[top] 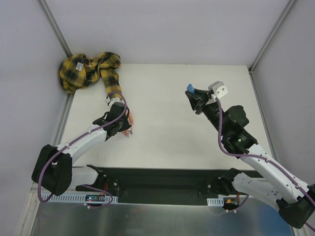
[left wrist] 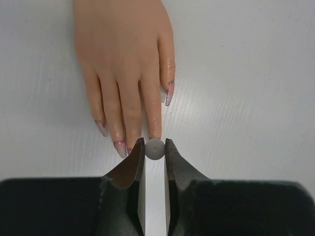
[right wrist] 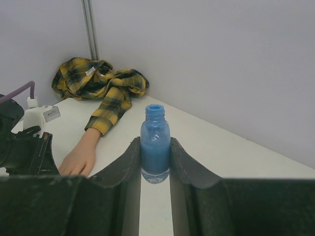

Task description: Paint the nails

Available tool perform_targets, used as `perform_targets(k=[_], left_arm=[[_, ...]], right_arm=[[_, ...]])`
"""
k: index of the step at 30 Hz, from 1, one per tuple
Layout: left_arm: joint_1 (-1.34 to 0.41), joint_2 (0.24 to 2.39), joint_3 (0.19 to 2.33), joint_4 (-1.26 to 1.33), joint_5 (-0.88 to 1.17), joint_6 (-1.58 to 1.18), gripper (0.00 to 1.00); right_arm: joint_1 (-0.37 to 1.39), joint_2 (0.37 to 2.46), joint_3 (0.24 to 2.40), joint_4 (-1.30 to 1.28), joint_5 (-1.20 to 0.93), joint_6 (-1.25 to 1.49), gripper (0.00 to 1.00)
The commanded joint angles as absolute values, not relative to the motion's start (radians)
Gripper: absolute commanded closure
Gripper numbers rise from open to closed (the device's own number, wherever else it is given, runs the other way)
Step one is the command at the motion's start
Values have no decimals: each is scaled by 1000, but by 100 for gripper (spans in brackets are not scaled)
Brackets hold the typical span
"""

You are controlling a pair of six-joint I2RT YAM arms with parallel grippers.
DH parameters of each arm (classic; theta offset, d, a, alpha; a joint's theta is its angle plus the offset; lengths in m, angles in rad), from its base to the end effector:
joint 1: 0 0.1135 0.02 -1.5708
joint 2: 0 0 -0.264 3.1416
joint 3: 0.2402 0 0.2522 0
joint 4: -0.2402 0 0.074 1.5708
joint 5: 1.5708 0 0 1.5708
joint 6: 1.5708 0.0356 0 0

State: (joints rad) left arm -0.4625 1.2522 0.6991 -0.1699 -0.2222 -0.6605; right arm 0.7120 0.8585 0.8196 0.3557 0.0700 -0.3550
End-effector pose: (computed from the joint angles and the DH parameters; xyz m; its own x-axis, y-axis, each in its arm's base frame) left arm 0.2351 -0.1084 0.2146 -0.6439 -0.3477 -0.6816 -0.1364 0.9287 -0.3449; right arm 0.1520 0.1279 0.3979 0.4302 -0.0867 -0.8986 -0.4820 0.8196 -0.3099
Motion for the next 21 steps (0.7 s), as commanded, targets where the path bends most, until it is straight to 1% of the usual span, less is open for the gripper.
perform_targets(k=[1, 11, 21], left_arm=[[-451, 1201, 684, -189, -255, -646, 100], [-451, 1267, 759, -166, -250, -647, 100], [-449, 1261, 739, -156, -253, -644, 100]], right_arm=[[707, 851, 830, 436, 57, -341, 100], [707, 848, 828, 434, 58, -342, 100], [709, 848, 830, 436, 55, -341, 100]])
